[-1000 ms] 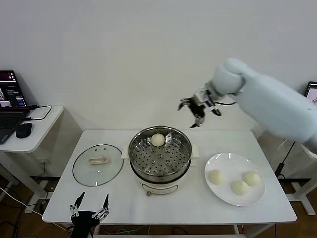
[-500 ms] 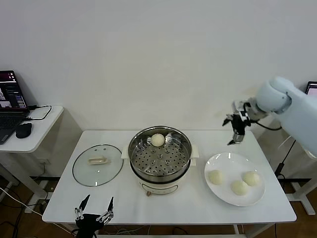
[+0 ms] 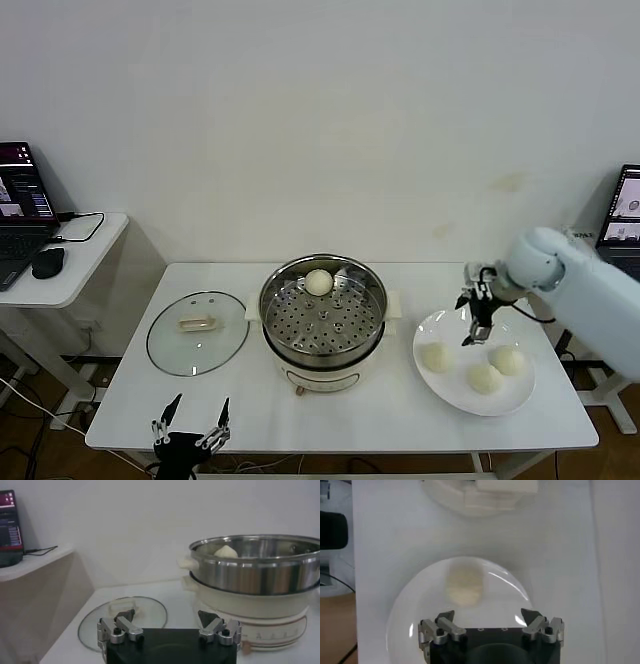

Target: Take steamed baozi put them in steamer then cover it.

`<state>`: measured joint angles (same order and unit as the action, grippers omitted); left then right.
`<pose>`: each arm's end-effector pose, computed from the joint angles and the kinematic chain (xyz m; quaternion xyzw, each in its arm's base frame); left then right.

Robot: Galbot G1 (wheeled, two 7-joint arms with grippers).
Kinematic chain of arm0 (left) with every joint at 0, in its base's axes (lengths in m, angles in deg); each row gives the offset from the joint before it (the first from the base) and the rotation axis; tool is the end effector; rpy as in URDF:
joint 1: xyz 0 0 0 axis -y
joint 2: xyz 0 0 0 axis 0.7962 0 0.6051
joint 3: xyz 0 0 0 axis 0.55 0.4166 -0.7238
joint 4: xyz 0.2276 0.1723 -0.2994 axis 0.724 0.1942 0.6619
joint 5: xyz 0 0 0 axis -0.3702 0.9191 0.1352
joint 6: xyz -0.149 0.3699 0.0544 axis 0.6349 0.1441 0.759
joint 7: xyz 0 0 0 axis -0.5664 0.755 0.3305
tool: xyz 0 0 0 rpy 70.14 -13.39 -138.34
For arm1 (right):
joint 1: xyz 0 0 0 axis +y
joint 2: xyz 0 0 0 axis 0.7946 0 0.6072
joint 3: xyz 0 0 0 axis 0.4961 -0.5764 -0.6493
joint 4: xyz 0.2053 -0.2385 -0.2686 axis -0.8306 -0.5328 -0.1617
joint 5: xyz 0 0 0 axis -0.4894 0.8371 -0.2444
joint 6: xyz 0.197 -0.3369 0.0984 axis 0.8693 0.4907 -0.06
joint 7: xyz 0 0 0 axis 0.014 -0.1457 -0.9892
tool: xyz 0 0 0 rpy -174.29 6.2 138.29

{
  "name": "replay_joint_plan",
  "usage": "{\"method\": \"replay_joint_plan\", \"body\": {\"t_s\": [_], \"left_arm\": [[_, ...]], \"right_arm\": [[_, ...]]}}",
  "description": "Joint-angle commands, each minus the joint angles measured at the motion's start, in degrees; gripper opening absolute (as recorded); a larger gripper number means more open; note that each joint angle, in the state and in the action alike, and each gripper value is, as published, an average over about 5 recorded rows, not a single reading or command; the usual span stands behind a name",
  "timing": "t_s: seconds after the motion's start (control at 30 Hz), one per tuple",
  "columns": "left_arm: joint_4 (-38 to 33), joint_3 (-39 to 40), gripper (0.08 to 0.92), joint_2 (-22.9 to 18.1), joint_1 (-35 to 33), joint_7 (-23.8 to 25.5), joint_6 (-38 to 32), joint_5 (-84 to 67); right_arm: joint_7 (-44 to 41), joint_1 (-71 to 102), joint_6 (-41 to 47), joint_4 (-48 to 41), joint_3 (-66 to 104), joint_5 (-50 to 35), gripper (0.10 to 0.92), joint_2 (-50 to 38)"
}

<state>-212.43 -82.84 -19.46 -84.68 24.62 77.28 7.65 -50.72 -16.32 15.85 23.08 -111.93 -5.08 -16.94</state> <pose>0.0928 0.0442 -0.3489 -0.0139 -0.9885 -0.0567 0.1394 0.5744 -0.1746 -0.1969 0.4802 -0.5884 0.4927 0.4249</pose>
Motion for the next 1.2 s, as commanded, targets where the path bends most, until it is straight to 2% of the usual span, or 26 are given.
{"method": "replay_joint_plan", "body": {"t_s": [0.03,0.37,1.2], "left_arm": [[0.34,-0.11,0.823,0.23,0.31,0.07,0.04,0.11],[0.99,0.02,0.823,0.14,0.39,0.14,0.08,0.06],[1.68,0.06,0.823,0.02,0.26,0.02,-0.08,0.02]], "right_arm": [[2.77,6.43,-5.05,-4.05,2.18,2.47,0.823,4.14],[-1.75,6.08,-8.34,-6.13,2.26,5.73,0.823,5.9],[1.45,6.47,-6.8,-7.77,2.0,7.39,0.823,8.16]]}}
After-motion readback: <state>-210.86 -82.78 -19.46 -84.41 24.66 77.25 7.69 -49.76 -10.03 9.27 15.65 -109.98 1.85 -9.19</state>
